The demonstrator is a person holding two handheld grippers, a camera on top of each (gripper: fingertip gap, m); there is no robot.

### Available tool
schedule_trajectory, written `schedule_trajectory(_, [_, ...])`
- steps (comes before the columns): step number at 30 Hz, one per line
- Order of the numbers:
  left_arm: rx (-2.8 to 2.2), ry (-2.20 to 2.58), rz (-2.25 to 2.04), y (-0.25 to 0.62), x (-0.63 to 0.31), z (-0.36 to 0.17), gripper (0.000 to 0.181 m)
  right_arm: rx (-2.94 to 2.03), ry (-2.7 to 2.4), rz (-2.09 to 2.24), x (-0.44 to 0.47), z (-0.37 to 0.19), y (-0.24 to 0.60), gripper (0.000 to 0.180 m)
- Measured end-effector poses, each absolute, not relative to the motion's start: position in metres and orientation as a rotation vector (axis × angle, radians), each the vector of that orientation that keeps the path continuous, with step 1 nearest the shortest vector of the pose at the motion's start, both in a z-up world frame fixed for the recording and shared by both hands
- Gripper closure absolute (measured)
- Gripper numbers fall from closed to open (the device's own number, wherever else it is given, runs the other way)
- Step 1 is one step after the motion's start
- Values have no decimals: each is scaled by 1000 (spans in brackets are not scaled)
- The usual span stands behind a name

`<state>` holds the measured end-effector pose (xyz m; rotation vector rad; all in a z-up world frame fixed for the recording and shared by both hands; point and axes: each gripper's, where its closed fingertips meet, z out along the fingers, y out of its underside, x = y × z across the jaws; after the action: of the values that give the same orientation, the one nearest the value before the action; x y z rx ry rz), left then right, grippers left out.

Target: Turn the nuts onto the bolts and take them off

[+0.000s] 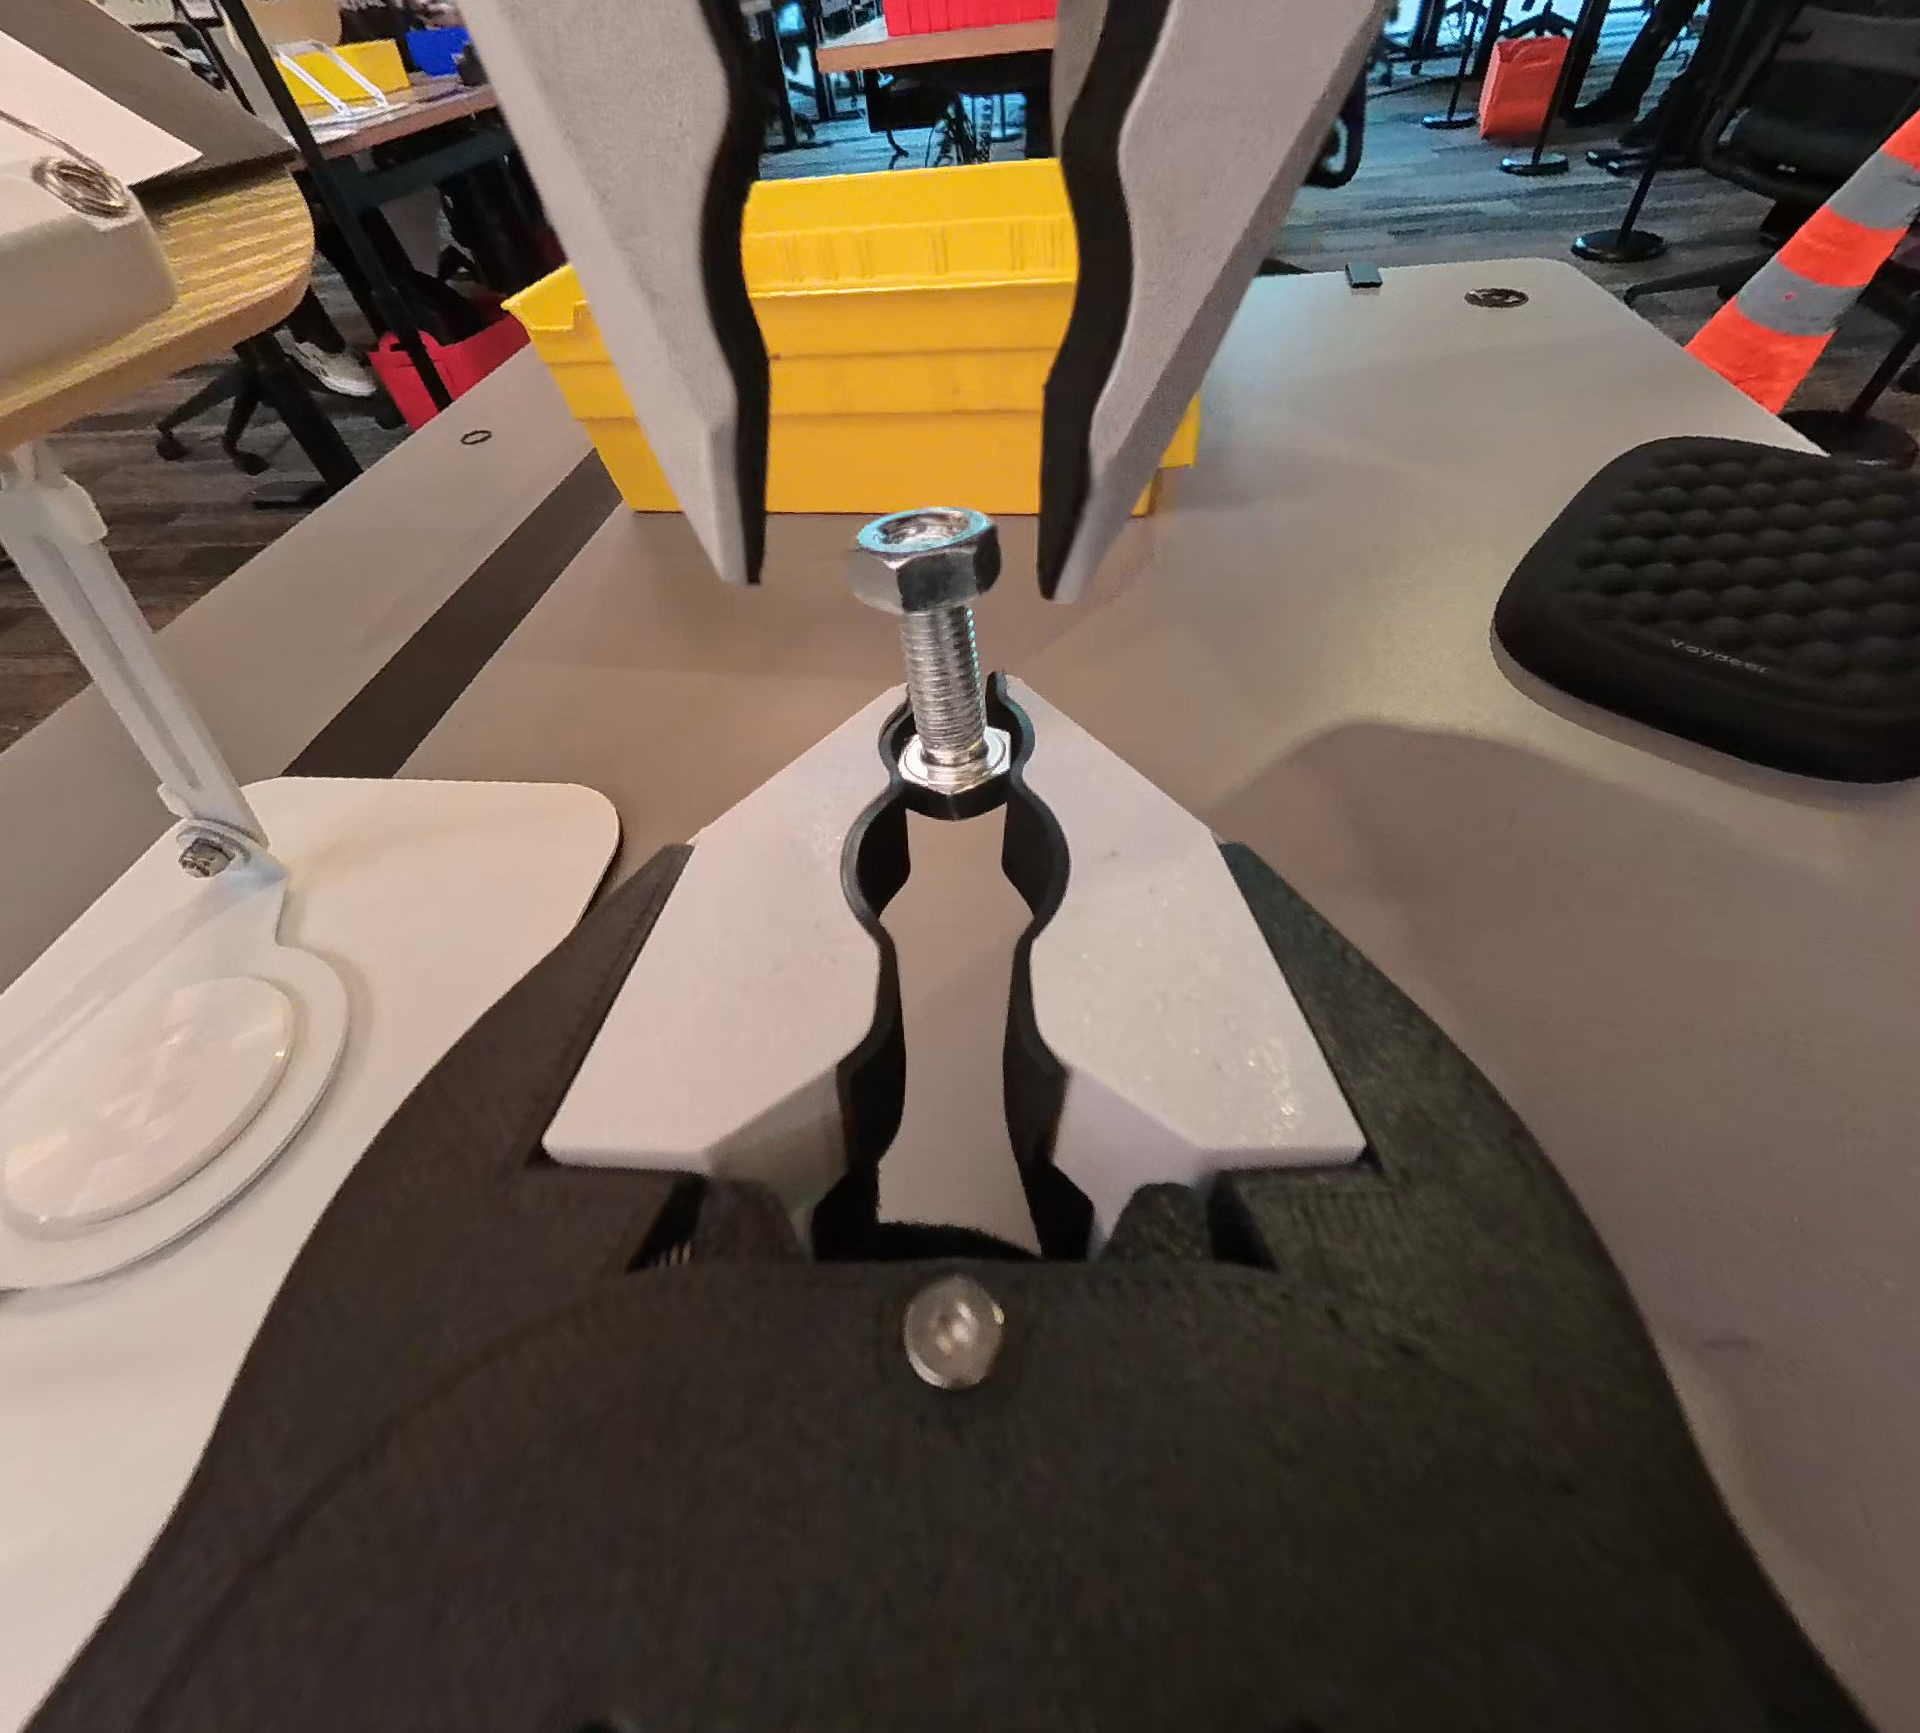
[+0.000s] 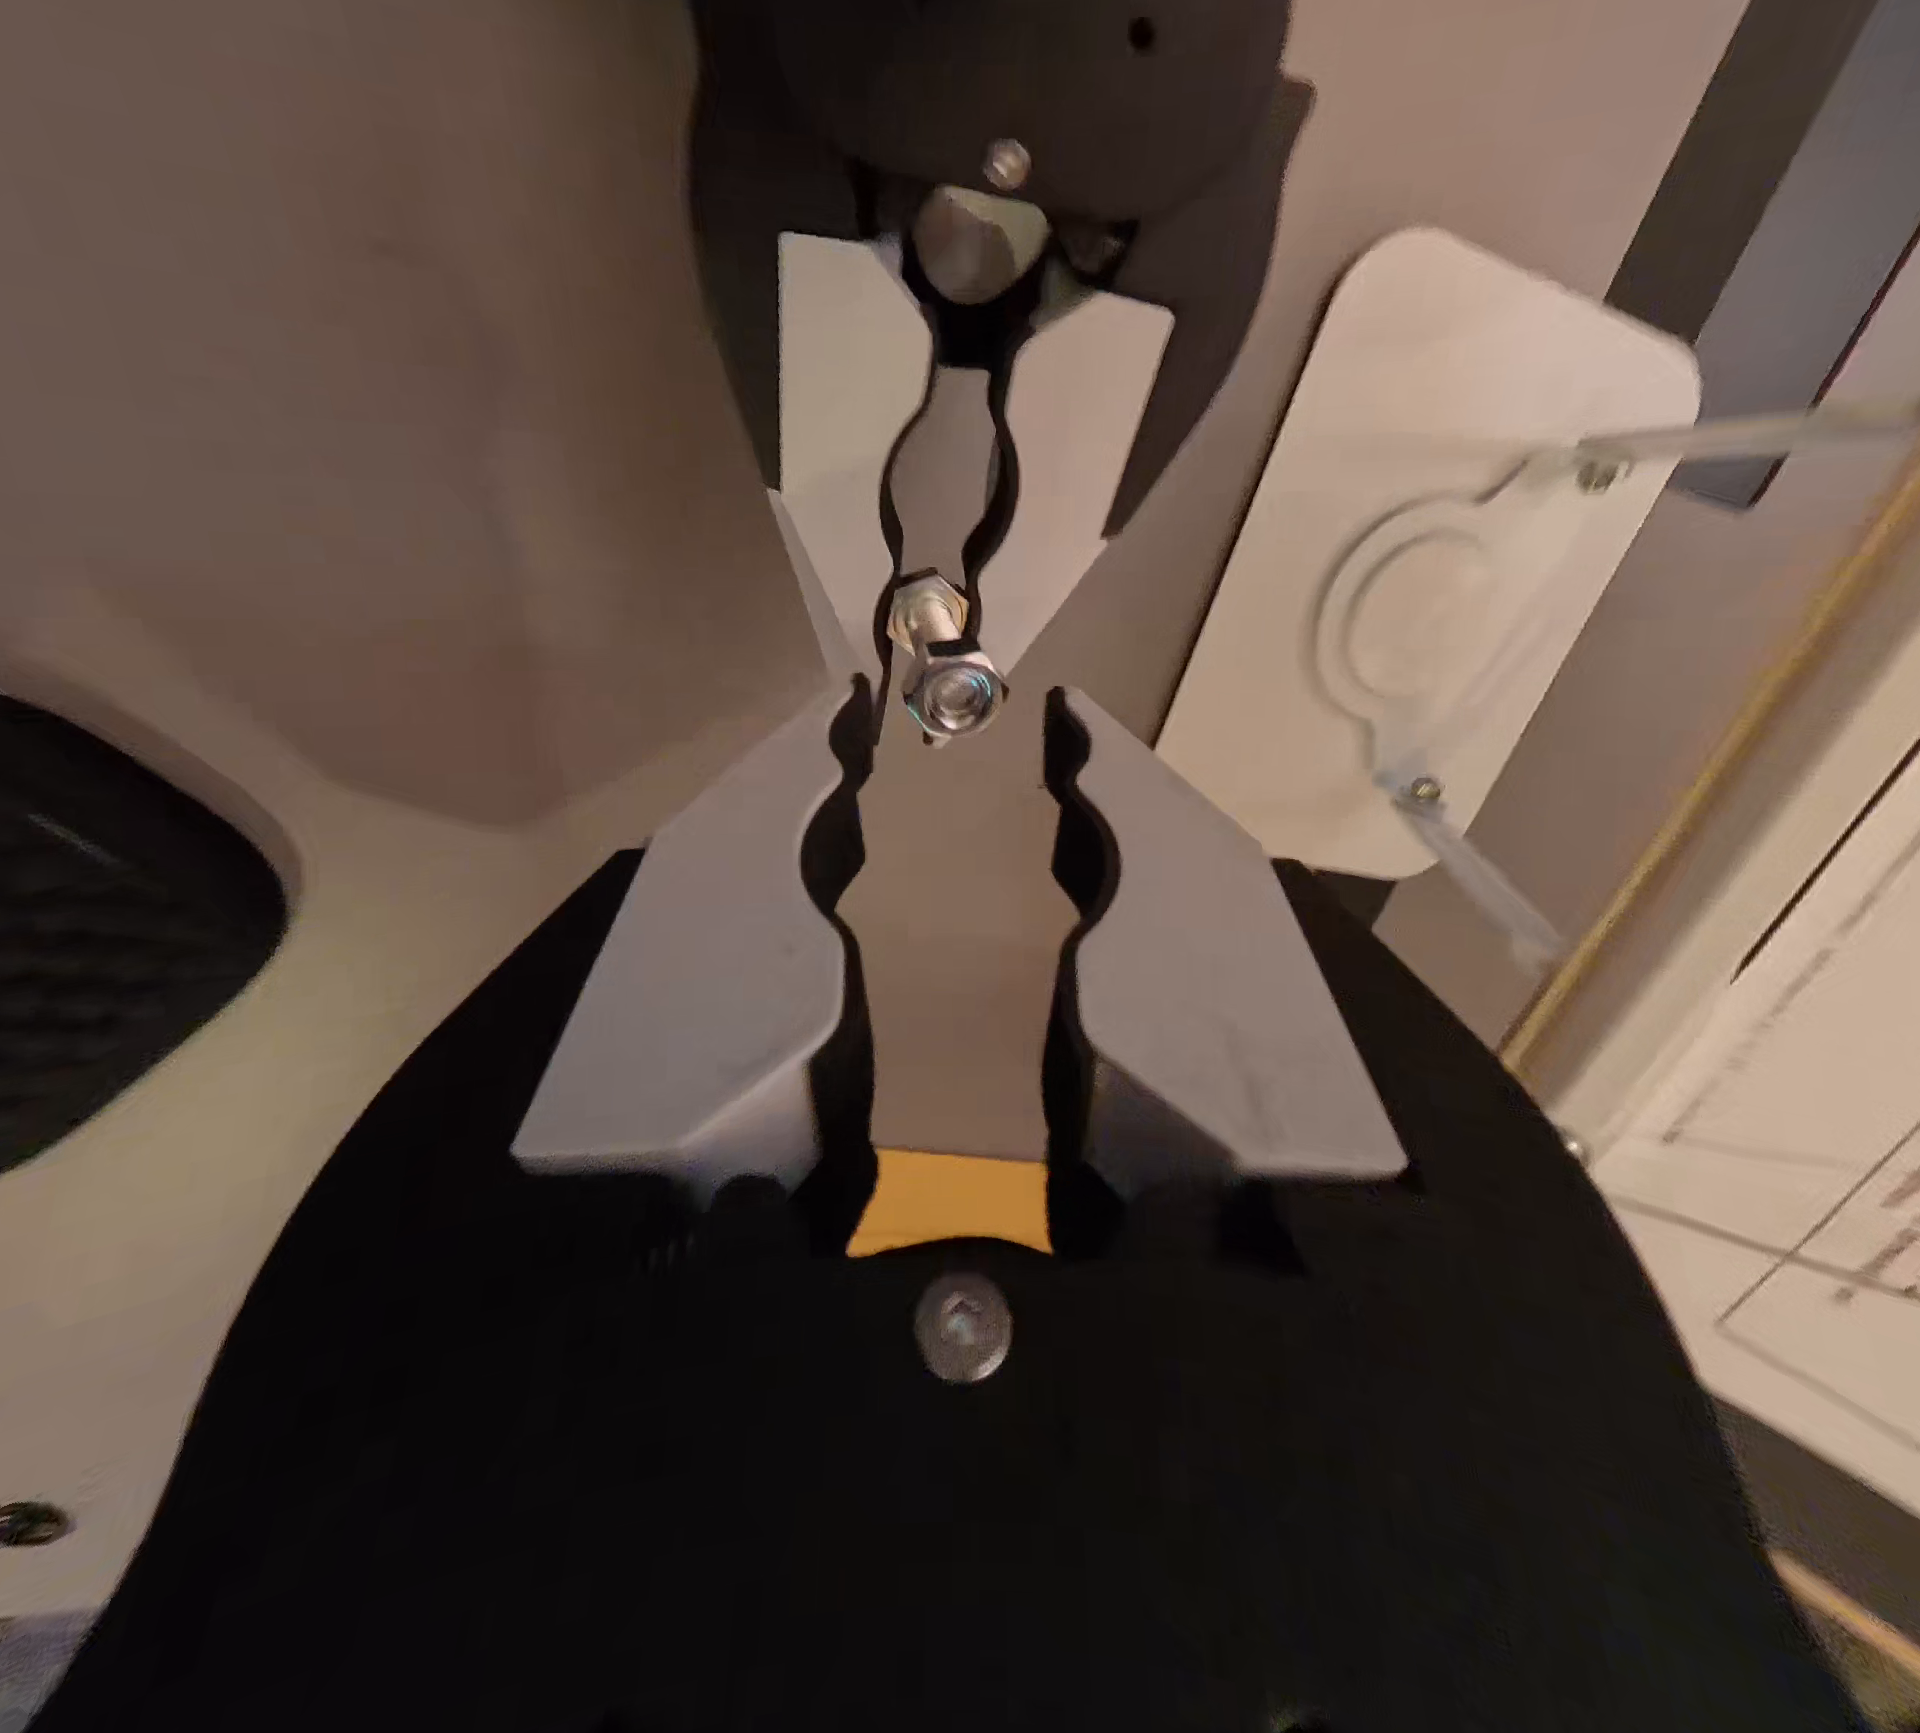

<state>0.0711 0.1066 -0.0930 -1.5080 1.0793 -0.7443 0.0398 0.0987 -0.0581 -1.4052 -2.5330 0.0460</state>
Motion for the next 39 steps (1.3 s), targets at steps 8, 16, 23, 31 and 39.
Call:
schedule_trajectory(8, [-1511,1081,-740,107,71,-94,170,-1401,-2556,56,38,-60,95,162])
schedule_trajectory(16, [-1519,1094,-735,106,73,-98,171,-2120,-2166,393,38,-66,88,155])
schedule_trajectory(23, [-1513,1080,-745,107,71,-94,171,-1696,-2394,179,40,-59,95,138])
schedule_trajectory(31, [-1513,1086,-742,107,72,-95,171,-1186,-2611,-6,39,-58,93,164])
schedule_trajectory(39, [-1520,1081,-734,108,71,-96,171,-1884,-2303,264,37,-59,94,164])
